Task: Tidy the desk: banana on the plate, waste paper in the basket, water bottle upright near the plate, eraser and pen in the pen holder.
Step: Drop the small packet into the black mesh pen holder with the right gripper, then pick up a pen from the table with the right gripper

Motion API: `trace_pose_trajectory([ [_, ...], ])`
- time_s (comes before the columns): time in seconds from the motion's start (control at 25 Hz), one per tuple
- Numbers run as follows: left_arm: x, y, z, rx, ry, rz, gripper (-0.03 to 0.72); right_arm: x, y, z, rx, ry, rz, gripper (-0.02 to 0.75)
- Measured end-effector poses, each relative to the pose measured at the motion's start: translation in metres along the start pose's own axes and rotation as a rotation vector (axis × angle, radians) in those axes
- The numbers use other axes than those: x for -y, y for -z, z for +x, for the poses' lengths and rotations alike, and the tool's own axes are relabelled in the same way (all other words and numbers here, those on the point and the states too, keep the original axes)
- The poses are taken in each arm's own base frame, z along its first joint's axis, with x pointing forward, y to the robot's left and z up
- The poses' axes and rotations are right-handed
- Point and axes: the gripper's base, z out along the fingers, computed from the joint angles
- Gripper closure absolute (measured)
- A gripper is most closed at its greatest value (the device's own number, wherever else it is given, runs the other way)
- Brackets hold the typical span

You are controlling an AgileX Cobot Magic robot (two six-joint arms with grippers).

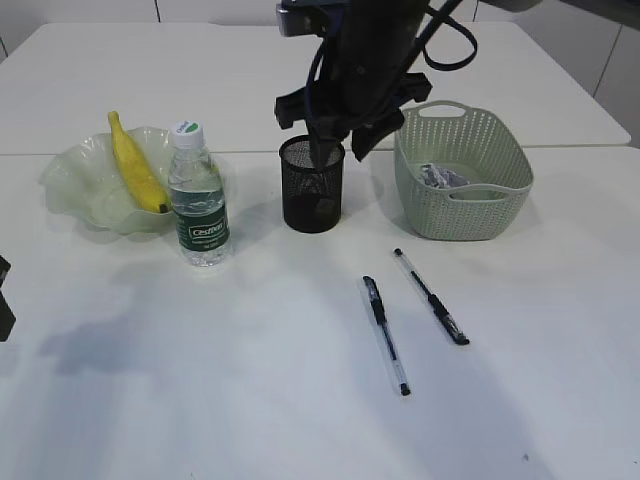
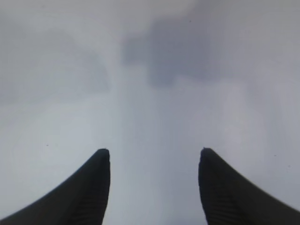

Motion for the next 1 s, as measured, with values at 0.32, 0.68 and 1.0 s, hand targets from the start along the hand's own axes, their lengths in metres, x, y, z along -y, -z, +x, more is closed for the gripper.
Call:
trace_pose_trajectory([
  [0.32,0.0,0.0,0.001,-0.004,0.0,0.0,0.285,0.014,-0.007,0.055,-0.191,0.077,0.104,0.349],
  [0.68,0.0,0.0,0.002,-0.02,0.0,0.0,0.293,0.031,-0.025,0.105,-0.361,0.088,0.07,0.349],
  [1.0,0.0,0.0,0.002,-0.021,0.0,0.0,0.294,0.021,-0.046,0.123,-0.293,-0.064,-0.062,0.35],
])
